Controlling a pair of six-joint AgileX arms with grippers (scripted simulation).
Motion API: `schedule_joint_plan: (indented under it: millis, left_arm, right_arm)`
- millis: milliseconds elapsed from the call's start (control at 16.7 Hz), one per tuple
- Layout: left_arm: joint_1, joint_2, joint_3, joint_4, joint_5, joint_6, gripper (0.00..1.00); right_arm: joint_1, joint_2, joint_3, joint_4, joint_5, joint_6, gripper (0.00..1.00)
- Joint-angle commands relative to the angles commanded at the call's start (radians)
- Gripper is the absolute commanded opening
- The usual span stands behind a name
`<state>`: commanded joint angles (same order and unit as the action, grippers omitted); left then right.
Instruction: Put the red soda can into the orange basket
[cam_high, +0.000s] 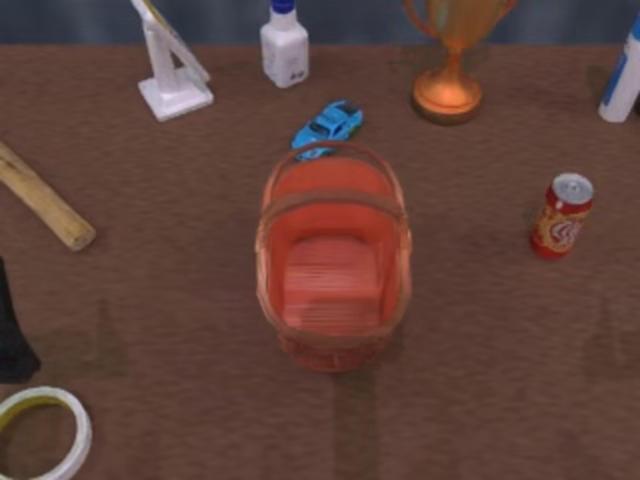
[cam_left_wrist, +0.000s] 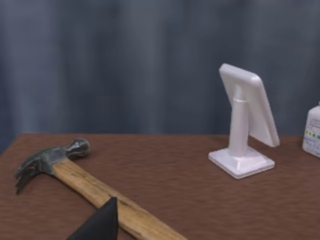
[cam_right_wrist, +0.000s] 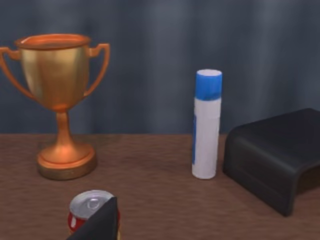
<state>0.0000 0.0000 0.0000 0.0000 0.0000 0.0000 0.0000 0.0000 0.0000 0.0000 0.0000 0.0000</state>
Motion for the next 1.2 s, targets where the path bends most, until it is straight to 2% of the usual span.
schedule_joint_plan:
  millis: [240, 480, 720, 1200]
  left_arm:
    - [0.0, 0.0, 0.0, 0.0, 0.0, 0.0, 1.0]
    - [0.0, 0.0, 0.0, 0.0, 0.0, 0.0, 1.0]
    - [0.0, 0.0, 0.0, 0.0, 0.0, 0.0, 1.0]
    - [0.0, 0.0, 0.0, 0.0, 0.0, 0.0, 1.0]
  right_arm:
    - [0.005, 0.03, 0.03, -0.026, -0.001, -0.012, 1.0]
    - [0.028, 0.217, 0.204, -0.161, -0.001, -0.073, 1.0]
    - [0.06, 0.559, 0.504, -0.36, 0.0, -0.163, 1.0]
    - [0.136, 1.44, 1.256, -0.803, -0.007, -0.363, 1.0]
